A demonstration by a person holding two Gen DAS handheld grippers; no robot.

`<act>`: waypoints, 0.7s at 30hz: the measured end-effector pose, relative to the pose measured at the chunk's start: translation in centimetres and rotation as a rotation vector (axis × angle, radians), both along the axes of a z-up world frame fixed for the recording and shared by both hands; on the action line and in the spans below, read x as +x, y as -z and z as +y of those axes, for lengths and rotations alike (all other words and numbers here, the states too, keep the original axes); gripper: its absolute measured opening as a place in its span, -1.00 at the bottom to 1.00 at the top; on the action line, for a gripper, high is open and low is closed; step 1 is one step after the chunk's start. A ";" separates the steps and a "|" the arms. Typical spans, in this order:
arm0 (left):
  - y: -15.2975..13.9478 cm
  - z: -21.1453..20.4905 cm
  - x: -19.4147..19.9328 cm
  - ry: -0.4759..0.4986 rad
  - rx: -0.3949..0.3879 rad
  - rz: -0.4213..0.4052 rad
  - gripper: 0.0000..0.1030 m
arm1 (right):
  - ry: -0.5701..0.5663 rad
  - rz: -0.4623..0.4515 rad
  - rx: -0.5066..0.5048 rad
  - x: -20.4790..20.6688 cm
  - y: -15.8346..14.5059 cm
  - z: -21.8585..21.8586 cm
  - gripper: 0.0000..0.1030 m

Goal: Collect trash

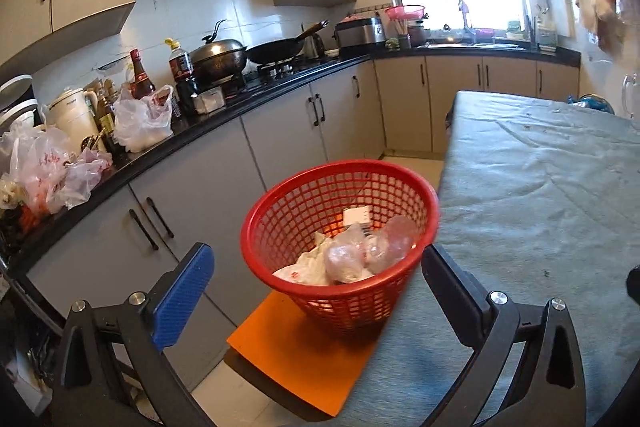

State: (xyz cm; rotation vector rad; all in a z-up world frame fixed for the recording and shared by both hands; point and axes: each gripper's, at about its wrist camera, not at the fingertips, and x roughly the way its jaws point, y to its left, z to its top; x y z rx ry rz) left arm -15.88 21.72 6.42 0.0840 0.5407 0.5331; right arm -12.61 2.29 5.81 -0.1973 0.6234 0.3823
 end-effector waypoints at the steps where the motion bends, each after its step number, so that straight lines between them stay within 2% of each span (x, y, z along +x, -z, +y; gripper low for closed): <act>1: -0.1 -0.2 0.0 0.005 0.002 -0.004 1.00 | 0.005 -0.002 0.003 0.0 0.0 -0.2 0.99; 10: 0.0 -1.5 0.2 0.043 0.005 0.005 1.00 | 0.013 -0.023 -0.008 -0.3 -0.3 -0.2 0.99; 21: -0.1 -0.9 -1.0 0.028 -0.007 -0.008 1.00 | -0.002 -0.048 -0.027 -1.7 -1.0 0.8 0.99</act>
